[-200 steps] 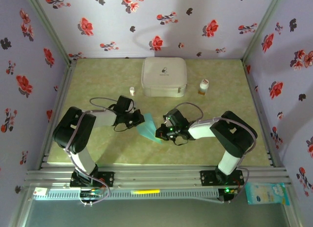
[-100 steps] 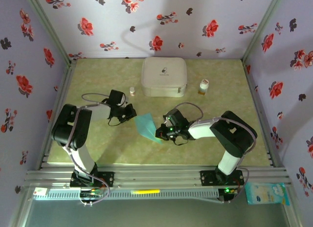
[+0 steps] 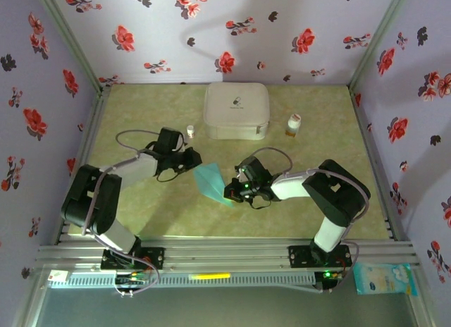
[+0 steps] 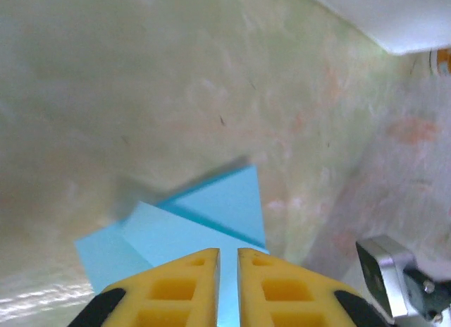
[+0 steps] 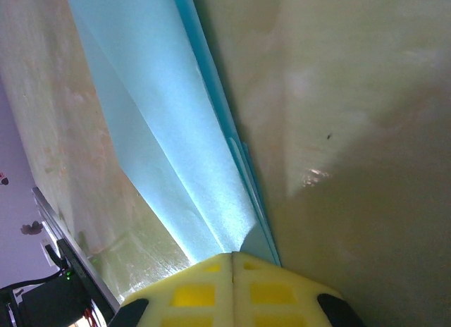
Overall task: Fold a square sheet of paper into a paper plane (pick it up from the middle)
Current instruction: Fourth fold the wing at the center of the table.
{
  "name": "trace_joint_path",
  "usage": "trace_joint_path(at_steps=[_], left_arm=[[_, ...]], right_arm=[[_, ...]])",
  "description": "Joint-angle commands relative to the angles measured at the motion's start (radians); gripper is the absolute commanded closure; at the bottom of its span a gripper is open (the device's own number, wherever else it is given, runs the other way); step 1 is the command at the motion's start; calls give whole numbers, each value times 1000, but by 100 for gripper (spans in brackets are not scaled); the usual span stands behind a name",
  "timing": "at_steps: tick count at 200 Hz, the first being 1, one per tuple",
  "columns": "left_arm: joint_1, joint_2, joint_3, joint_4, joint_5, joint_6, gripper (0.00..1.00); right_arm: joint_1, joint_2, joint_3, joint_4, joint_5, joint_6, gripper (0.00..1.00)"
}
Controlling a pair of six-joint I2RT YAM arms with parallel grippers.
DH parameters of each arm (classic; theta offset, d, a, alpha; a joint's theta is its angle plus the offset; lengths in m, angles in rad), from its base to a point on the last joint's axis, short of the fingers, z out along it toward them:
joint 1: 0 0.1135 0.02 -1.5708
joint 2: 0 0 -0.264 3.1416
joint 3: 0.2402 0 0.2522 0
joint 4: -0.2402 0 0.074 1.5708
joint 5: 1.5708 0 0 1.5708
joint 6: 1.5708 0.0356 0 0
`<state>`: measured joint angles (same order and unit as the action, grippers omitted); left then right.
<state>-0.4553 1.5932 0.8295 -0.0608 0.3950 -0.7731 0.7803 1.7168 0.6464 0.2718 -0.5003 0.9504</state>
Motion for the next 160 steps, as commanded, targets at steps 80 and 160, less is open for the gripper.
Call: trace_joint_path(at_steps=[80,160], left_arm=[[-66,171,-51,107,54,-34,93],[-65,182,-69,81,44,5,94]], right_arm=[[0,-11,49,-201,45,-29,97],[16,50,253,-211,38,-15,94]])
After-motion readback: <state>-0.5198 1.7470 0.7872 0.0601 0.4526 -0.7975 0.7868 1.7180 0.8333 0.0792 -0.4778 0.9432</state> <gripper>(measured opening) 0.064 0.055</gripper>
